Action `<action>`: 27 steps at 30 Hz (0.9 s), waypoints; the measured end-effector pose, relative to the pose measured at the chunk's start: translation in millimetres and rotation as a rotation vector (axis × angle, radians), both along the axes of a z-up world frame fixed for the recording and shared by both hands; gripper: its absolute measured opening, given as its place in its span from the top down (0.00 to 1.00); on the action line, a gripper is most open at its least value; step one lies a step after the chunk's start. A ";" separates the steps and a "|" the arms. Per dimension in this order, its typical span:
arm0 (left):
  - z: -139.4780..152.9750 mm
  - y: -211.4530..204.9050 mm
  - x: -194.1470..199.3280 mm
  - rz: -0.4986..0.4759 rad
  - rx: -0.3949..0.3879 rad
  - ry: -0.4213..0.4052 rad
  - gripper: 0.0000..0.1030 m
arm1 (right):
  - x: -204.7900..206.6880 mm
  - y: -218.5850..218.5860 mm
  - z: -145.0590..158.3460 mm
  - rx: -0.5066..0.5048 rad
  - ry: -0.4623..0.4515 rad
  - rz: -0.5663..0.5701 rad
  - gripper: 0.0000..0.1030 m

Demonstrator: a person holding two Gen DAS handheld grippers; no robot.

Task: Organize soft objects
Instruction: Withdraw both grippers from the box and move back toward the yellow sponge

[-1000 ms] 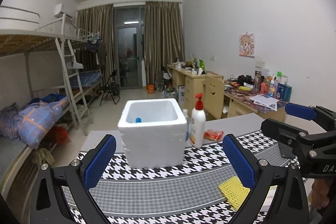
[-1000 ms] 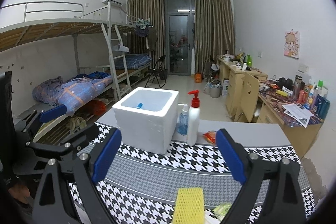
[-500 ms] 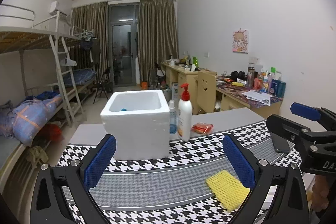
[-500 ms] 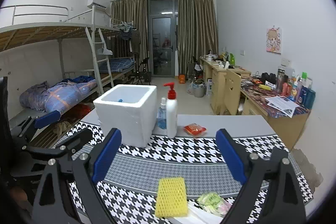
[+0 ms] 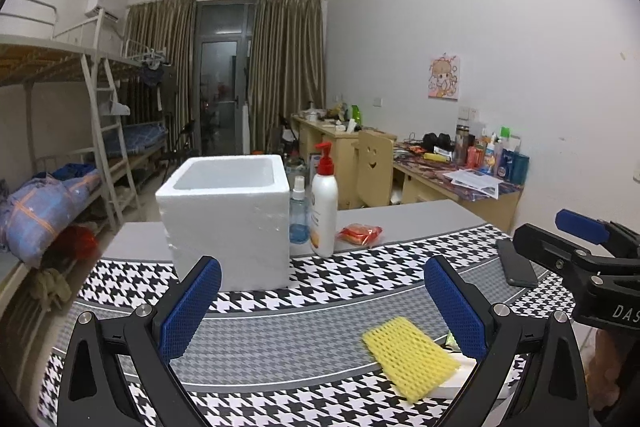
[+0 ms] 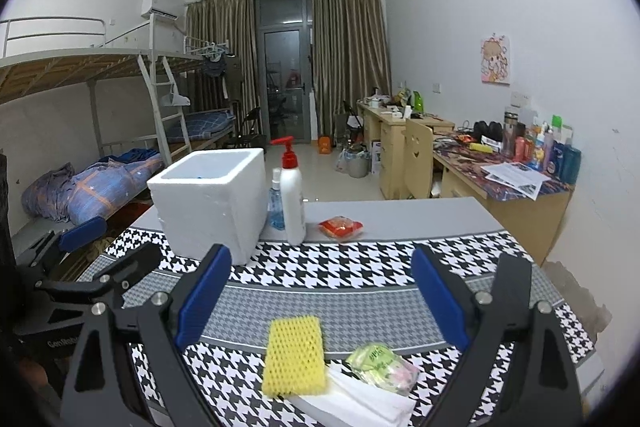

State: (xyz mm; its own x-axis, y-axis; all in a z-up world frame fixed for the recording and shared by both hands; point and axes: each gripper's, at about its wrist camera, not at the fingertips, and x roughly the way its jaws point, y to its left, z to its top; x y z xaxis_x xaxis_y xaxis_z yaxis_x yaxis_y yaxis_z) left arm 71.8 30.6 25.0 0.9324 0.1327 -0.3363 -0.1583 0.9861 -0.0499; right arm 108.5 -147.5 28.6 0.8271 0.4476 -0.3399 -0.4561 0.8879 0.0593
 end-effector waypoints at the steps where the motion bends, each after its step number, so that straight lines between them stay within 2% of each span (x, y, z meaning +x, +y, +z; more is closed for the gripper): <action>1: -2.3 -1.4 1.6 0.001 0.001 0.004 0.01 | 0.6 -1.8 -1.3 0.003 0.003 -0.004 0.09; 8: -19.1 -6.0 10.3 0.036 0.004 0.032 0.01 | 3.3 -14.6 -16.8 0.007 0.028 -0.033 0.09; 16: -34.4 -21.0 21.9 -0.018 0.012 0.076 0.01 | 9.6 -27.5 -36.4 0.004 0.064 -0.060 0.09; 27: -52.4 -31.8 34.5 -0.038 0.005 0.136 0.01 | 19.9 -40.5 -52.8 -0.009 0.094 -0.091 0.09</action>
